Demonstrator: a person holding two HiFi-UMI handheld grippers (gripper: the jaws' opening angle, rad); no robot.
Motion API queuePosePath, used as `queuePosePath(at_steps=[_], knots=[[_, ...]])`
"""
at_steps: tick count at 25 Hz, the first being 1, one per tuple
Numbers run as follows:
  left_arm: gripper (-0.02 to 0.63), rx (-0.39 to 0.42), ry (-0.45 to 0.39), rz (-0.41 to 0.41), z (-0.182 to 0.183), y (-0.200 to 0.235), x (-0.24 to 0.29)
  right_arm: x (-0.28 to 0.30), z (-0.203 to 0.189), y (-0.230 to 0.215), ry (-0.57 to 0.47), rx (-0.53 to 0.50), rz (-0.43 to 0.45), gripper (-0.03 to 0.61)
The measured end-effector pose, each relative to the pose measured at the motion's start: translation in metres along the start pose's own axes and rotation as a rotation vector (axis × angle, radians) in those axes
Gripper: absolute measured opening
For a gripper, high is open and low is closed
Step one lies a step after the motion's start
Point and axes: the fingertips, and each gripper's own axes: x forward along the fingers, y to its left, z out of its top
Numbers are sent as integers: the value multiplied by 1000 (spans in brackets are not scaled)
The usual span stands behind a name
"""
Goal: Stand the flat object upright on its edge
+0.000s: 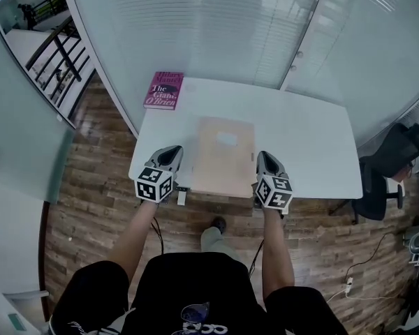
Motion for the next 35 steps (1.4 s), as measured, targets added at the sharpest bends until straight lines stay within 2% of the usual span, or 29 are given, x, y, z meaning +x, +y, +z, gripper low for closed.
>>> queuePosePath(at_steps=[11,21,25,26,27,28,29,30,35], knots=[[21,-25,44,-14,-11,10,28,21,-5,-13,45,5,-5,23],[23,-60,99,-57,-28,3,47,32,-20,-29,93,7,1,25],[25,-81,120,-82,-32,-1,55,38,-32,-32,130,18,33,25],[42,-86,128,-84,-35,-1,57,40,-36,-32,145,26,51,25],[94,-92,139,-86,-37,0,59,42,-40,-31,161,33,73,34],[136,-100,150,-88,-41,0,62,45,-45,-31,180,40,96,96],[155,-107,163,-90,-45,0,65,48,-51,-30,200,45,117,188],[178,-113,177,-93,-49,1,68,51,-56,-30,219,48,134,218],[268,-173,241,-98,-72,2,80,62,-80,-33,296,58,179,256]])
